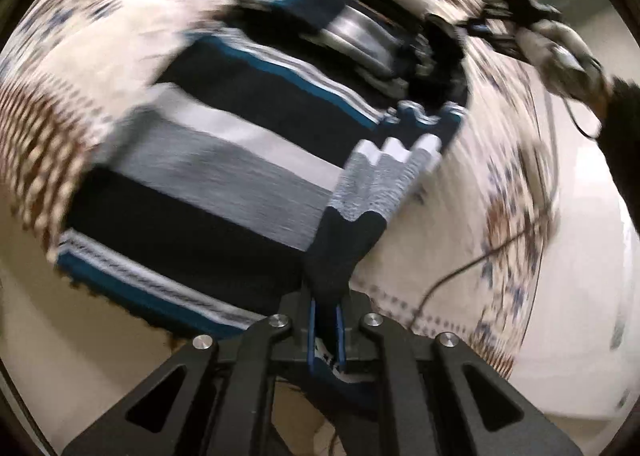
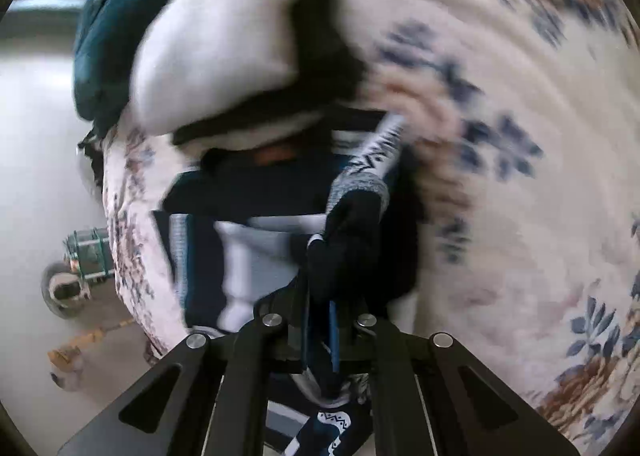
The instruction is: Fold small clothes
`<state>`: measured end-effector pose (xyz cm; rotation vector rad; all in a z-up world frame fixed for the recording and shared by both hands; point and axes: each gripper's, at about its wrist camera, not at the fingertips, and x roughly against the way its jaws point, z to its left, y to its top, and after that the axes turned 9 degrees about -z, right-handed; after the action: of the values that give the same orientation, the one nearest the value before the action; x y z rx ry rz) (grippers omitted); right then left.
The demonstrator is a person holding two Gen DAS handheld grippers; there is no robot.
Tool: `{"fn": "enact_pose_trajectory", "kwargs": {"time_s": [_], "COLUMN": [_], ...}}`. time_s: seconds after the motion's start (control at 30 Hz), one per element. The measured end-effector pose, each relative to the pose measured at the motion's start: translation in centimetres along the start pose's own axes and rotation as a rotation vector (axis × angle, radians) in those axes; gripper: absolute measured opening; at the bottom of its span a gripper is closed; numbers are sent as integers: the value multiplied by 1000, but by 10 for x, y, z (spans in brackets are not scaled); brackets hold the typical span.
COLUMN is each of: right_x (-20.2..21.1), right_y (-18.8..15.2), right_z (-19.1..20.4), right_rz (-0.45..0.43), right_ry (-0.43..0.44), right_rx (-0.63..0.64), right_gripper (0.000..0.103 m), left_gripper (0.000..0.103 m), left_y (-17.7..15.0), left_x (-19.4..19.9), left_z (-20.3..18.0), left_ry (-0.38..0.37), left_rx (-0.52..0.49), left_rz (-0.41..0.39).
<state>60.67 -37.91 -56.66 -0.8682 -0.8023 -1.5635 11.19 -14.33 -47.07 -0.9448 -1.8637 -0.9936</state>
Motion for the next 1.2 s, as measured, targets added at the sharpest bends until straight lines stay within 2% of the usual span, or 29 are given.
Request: {"fn": "enact_pose_trajectory", "kwargs": {"time_s": [0.13, 0.27, 0.33, 0.4, 0.5, 0.53, 0.6, 0.63, 0.67, 0.7, 0.73, 0.77, 0.8, 0.83, 0.9, 1.0, 1.1, 1.17, 1.2], "right_x": [-7, -53, -82, -119, -169, -184, -209, -219, -220, -218, -213, -200, -189, -176, -145, -116, -109, -117, -122], "right_y": [9, 8, 4, 0, -5, -7, -9, -11, -15, -24, -34, -49, -61, -77, -120, -195, -284, -347, -368], "right_z": [102, 203, 239, 274, 300, 301, 295, 293, 288, 285, 283, 280, 276, 270, 249, 203, 142, 99, 86], "right_rz": [-6, 6, 16, 17, 29, 34, 89, 129, 156, 170, 172, 180, 185, 182, 178, 205, 311, 404, 422], "right_ry": [-35, -108, -142, -210, -298, -323, -310, -283, -259, -224, -200, -170, -153, -151, -192, -280, -326, -325, -322], "right_rx": [98, 192, 228, 279, 292, 280, 225, 186, 157, 128, 114, 120, 132, 149, 188, 202, 115, 14, -11], "right_gripper": [7, 7, 7, 7, 7, 7, 15, 22, 33, 38, 41, 49, 57, 58, 64, 65, 65, 65, 64], "left_gripper": [5, 5, 5, 5, 7, 10, 15, 21, 25, 31, 40, 47, 59, 61, 61, 61, 58, 36, 13], "left_y": [20, 30, 34, 39, 41, 39, 33, 32, 29, 29, 30, 33, 37, 40, 48, 56, 55, 53, 52], "left_x": [14, 7, 0, -10, -36, -43, -61, -63, -61, -58, -54, -47, -41, -37, -36, -51, -74, -83, -85], "left_z": [72, 132, 161, 187, 217, 226, 253, 261, 274, 281, 286, 288, 288, 285, 273, 254, 238, 231, 230], "left_ry": [3, -9, -21, -19, -49, -67, -121, -147, -188, -211, -222, -213, -200, -198, -213, -194, -141, -121, -100], "left_rx": [123, 236, 280, 305, 331, 349, 425, 458, 506, 524, 523, 500, 465, 438, 370, 257, 174, 153, 155], "left_rz": [-26, -25, -20, -16, 35, 62, 150, 176, 196, 201, 200, 198, 195, 196, 219, 258, 291, 312, 317]}}
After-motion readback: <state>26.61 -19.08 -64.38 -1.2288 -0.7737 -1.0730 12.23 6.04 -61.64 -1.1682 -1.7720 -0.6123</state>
